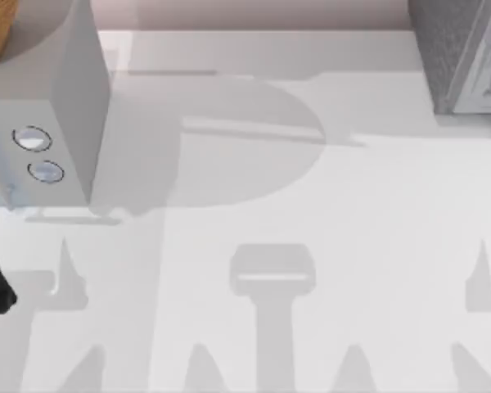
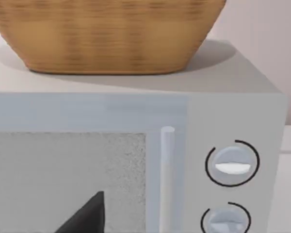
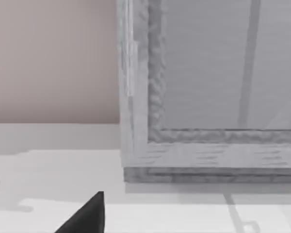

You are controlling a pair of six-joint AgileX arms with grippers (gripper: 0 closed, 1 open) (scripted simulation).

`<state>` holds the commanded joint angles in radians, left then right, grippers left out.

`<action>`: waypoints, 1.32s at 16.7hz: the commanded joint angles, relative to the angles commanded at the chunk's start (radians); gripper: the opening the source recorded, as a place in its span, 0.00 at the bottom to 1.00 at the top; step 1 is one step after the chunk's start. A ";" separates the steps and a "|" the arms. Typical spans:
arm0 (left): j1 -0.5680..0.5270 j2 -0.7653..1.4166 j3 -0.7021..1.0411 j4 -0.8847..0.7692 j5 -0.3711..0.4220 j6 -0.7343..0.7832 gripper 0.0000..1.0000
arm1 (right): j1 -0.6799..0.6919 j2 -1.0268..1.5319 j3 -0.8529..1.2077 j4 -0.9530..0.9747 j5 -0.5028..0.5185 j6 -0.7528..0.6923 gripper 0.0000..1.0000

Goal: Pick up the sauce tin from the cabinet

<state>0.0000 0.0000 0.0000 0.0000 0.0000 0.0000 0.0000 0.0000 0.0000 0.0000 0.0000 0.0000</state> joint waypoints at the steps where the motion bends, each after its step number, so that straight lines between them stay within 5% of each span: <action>1: 0.000 0.000 0.000 0.000 0.000 0.000 1.00 | 0.000 0.000 0.000 0.000 0.000 0.000 1.00; 8: 0.000 0.000 0.000 0.000 0.000 0.000 1.00 | 0.026 0.178 0.221 -0.047 0.029 0.004 1.00; 22: 0.000 0.000 0.000 0.000 0.000 0.000 1.00 | 0.153 1.116 1.458 -0.353 0.167 0.013 1.00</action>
<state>0.0000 0.0000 0.0000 0.0000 0.0000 0.0000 0.1528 1.1163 1.4580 -0.3533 0.1670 0.0134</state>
